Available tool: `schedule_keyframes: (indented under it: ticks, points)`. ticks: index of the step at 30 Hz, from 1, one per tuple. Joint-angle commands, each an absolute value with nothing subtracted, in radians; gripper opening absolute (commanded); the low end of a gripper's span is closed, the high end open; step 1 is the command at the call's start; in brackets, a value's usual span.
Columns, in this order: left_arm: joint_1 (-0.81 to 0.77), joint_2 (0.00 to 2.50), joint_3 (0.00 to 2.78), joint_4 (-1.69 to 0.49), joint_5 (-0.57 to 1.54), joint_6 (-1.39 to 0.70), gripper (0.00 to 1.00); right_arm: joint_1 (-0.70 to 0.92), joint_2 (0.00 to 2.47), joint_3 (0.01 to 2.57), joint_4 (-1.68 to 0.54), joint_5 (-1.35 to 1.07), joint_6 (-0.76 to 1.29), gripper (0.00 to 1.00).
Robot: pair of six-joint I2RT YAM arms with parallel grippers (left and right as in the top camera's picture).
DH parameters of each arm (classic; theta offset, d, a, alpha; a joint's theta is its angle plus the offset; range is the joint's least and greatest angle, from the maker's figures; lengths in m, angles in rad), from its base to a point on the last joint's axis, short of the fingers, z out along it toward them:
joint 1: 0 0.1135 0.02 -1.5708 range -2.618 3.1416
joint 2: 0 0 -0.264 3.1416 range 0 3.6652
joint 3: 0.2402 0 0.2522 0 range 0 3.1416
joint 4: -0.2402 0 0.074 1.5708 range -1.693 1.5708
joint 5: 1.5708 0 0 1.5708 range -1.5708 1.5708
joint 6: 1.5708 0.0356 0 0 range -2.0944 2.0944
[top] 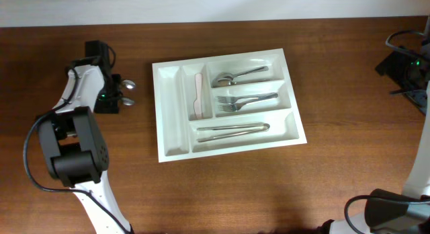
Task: Pack container
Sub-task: 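Move the left gripper back over the lower metal spoon, then lower the left gripper and grasp the metal spoon's handle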
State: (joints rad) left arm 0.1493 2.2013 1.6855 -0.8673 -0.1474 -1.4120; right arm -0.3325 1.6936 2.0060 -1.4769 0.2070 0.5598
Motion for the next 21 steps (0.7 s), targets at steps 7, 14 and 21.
schedule_keyframes:
  ticks: [7, 14, 21]
  points:
    - [0.172, 2.275, 1.682, -0.829, -0.125, -1.416, 0.78, -0.334, 1.695, 2.010, -1.477, 0.210, 0.554, 0.99]
    - [0.171, 2.378, 1.682, -0.830, 0.004, -1.416, 0.71, -0.334, 1.695, 2.010, -1.477, 0.210, 0.554, 0.99]
    - [0.170, 2.391, 1.682, -0.874, 0.013, -1.416, 0.35, -0.334, 1.695, 2.010, -1.477, 0.209, 0.554, 0.99]
